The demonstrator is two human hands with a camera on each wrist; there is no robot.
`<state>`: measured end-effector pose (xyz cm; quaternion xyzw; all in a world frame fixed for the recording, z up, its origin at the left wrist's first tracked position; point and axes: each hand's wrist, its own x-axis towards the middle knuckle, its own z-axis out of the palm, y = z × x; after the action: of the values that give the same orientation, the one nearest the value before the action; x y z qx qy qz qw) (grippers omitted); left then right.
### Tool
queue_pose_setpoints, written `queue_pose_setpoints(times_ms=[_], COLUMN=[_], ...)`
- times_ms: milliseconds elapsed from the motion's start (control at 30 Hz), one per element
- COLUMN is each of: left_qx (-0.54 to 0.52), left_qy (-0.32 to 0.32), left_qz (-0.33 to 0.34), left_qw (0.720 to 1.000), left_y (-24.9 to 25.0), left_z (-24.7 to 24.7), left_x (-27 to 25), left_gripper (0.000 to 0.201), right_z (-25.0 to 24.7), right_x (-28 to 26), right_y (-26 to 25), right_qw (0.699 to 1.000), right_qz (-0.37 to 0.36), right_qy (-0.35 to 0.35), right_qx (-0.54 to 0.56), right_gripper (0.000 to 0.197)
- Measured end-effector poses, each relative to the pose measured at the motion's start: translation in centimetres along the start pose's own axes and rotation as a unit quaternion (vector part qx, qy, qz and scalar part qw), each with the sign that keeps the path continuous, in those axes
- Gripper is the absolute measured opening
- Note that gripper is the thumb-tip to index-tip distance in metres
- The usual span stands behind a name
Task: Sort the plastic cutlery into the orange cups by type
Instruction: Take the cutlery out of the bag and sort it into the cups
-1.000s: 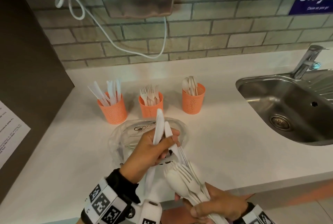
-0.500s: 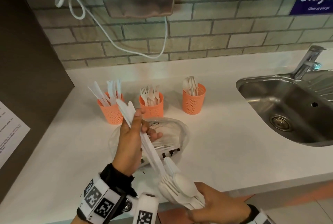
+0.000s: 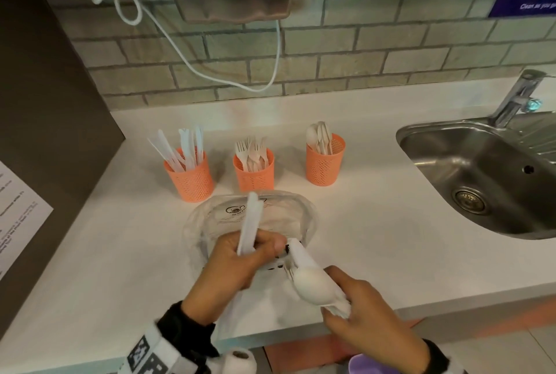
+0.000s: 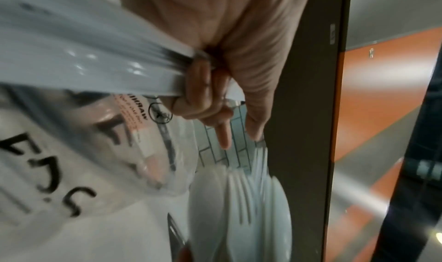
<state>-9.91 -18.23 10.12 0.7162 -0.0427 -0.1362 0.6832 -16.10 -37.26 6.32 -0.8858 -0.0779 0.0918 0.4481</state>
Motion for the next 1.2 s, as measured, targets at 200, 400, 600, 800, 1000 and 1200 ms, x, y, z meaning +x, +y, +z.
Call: queue_pose_setpoints(times_ms=[200,400,600,800,1000,1200], left_qx=[-0.015,0.013,-0.025,-0.102,-0.166,-0.207], left_qy=[-0.022,0.003,0.028,-0.015,-0.026,-0.048], left_qz=[0.002,0.066,0.054,0.006,-0.018,-0.039], left_qw=[1.000,0.998,0.998,0.995,0.986,0.976], left_y=[-0.3,-0.3,0.2,-0.1,0.5,1.2], left_z=[1.1,1.9,1.1,1.8,2.7,3.0], left_x=[-1.0,-0.9,0.3,0.2,0.6,0.7], left_gripper=[0.016,0.010,0.013,0.019,0.029,0.039], right_z=[0.1,0.2,0.0,0.1,0.1,-0.5], right_x=[-0.1,-0.1,-0.3,0.1,0.4,0.7], right_y=[0.6,0.4,0.5,0.3,-0.2,-0.6], right_qw=[0.998,0.996,0.998,0.999,0.991,0.973], right_qz=[0.006,0.020,0.022,0.025,0.045,0.055], right_qy=[0.021,-0.004,-0.017,-0.036,-0.075,-0.126], right_qx=[-0.052,-0.087,-0.065,-0.027,0.106,0.186], right_gripper=[0.028,0.029,0.026,0.023,0.036,0.044])
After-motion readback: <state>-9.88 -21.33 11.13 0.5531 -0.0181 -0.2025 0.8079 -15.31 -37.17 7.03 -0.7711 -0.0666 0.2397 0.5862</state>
